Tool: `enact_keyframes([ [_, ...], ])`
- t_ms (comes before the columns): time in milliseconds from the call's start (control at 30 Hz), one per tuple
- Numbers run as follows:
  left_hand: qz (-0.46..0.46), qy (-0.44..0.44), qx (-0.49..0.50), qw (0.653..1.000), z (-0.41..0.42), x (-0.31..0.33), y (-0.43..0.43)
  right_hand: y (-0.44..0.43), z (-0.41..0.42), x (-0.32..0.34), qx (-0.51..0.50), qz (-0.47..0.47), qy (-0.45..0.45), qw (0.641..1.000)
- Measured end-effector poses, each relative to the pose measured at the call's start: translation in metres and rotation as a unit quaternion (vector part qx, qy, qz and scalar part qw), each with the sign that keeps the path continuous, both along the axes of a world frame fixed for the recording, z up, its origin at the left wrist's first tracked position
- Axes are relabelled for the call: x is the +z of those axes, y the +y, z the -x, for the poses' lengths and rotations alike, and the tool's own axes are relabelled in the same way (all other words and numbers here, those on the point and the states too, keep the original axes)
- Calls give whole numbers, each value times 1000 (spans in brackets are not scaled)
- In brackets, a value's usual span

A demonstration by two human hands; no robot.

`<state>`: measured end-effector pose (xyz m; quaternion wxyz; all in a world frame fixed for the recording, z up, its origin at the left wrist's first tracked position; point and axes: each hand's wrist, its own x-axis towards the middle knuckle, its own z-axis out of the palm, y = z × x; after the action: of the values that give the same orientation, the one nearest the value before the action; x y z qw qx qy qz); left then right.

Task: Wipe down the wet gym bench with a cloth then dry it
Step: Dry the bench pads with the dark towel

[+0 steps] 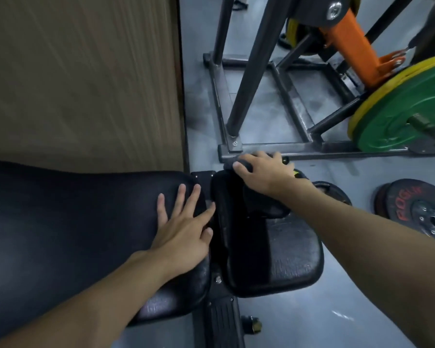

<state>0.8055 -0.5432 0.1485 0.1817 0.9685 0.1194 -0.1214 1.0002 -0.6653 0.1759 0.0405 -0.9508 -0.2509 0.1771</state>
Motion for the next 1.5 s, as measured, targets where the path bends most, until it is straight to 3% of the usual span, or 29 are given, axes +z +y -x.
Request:
enact_keyframes([
  [200,180,-88,108,974,-3,7,5,29,10,3,143,13,1,990],
  [300,291,-92,187,934,-7,15,11,43,32,2,242,61,-16,968],
  [367,353,-104,240,898,-6,18,15,44,47,3,255,86,-46,962],
  [433,363,-108,278,883,2,20,13,41,55,4,257,97,-69,959],
  [600,320,-100,296,894,24,20,-13,29,77,8,304,119,-107,939],
  [767,317,-98,329,884,25,30,-27,11,103,14,330,122,-153,924],
  [1067,442,-96,403,796,37,37,-45,-38,159,14,335,67,-171,924],
  [1267,449,-61,393,800,49,38,-62,-64,184,20,329,43,-144,932],
  [1367,469,-72,396,786,64,45,-70,-74,183,33,296,8,-41,954],
  [1433,490,-76,436,751,71,55,-75,-81,183,46,216,-90,56,971],
  [1500,539,-48,480,690,81,69,-75,-81,185,62,114,-235,101,960],
])
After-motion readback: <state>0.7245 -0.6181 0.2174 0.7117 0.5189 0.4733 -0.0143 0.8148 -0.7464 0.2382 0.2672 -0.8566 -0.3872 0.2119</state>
